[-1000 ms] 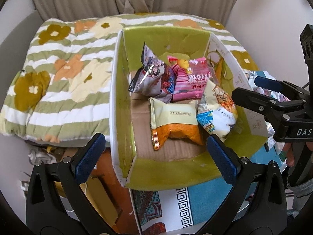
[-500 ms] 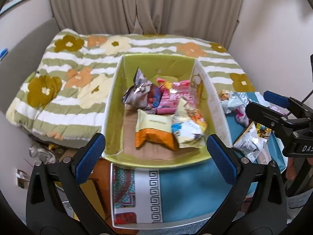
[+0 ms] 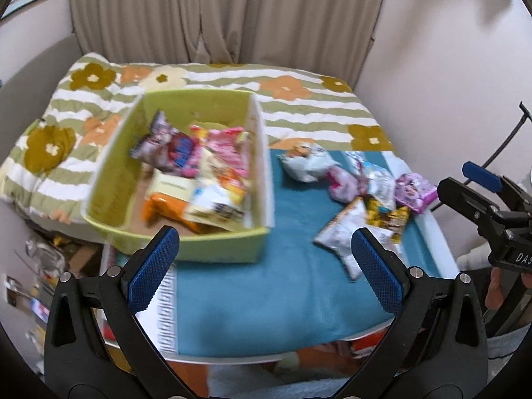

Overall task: Organize snacks
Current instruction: 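Move both tools back over the remaining snack pile, then grasp the white barcode bag with the left gripper while the right grasps the pink wafer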

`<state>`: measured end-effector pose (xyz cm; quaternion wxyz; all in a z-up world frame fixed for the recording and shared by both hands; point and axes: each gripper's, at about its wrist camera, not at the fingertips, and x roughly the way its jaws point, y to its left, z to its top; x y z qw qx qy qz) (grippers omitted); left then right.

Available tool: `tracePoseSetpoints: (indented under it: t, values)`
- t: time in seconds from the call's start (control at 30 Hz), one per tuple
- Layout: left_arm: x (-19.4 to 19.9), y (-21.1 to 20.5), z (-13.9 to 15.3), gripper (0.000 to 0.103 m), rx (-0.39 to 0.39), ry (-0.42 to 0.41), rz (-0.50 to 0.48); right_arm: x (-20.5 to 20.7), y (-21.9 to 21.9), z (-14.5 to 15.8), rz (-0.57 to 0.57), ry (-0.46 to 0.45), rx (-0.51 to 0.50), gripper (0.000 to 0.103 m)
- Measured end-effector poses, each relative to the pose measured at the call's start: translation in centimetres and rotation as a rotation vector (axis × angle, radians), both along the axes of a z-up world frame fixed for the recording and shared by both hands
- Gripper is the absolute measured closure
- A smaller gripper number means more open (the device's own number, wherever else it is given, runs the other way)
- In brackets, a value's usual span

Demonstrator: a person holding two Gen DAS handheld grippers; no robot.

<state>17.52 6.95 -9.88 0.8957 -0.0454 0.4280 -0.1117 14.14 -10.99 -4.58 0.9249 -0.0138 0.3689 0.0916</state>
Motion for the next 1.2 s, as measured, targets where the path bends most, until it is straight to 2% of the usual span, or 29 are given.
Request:
tracePoseSetpoints:
  t: [0.23, 0.5, 0.77, 0.93, 1.2]
  values:
    - [-0.9, -6.4, -3.0, 0.001, -0.036, 0.051, 0.026, -2.7, -6.0, -1.6, -0.034, 0.009, -0.019, 0.0]
    - [0.2, -11.8, -7.8, 0.001, -0.074, 0.182, 0.049, -4.8, -11.2, -6.4, -0.071, 0.067, -0.005, 0.0]
    - [3.0, -14.0, -13.0, 0.001, -0.157, 0.308, 0.101, -5.0, -12.5, -11.9, -0.071, 0.14, -0.013, 0.0]
    - [5.4, -15.4, -16.1, 0.001, -0.213, 0.356, 0.143, -4.0, -12.3, -14.9, -0.058, 0.177, -0.036, 0.0]
    - [7.8, -17.2, -19.3, 0.001, -0.214, 0.4, 0.171, -2.3, -11.7, -18.4, -0.013, 0.231, -0.06, 0.0]
